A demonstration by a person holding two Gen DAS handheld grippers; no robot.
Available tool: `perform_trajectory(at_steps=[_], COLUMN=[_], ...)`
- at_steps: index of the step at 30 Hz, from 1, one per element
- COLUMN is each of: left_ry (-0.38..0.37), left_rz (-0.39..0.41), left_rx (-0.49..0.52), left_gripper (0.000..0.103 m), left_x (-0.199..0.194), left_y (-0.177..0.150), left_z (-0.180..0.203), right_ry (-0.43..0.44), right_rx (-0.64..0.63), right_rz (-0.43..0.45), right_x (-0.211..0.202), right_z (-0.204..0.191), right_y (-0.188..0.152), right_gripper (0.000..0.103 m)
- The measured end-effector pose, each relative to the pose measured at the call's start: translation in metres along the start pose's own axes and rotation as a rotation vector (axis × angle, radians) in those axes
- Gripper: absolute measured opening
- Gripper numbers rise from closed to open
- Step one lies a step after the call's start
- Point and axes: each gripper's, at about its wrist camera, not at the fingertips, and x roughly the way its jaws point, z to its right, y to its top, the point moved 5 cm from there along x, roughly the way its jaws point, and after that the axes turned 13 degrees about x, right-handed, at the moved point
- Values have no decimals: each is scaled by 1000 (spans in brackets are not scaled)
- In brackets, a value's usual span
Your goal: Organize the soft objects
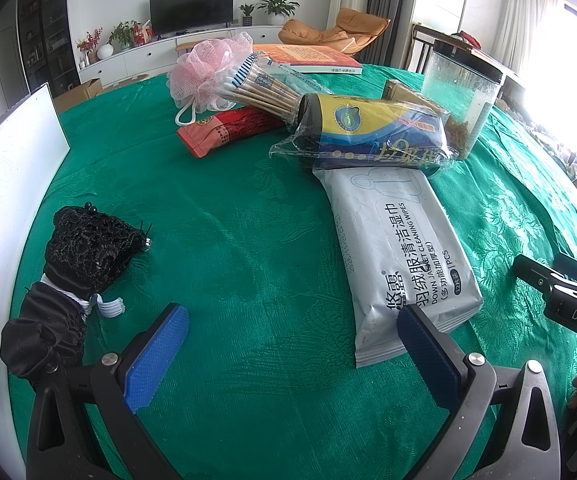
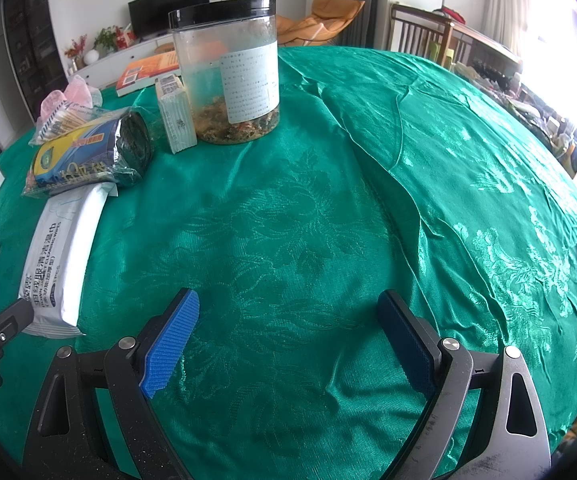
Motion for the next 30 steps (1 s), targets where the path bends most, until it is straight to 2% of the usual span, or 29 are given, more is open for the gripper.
perform_trajectory(at_steps=[30], left_ry=[0], left_rz=[0], left_rx=[0], left_gripper=[103], left_x=[0], left_y=[0], left_z=[0], right_ry=[0], right_rx=[0], right_rz=[0], right_x=[0], right_z=[0], right_y=[-1], right_gripper=[93])
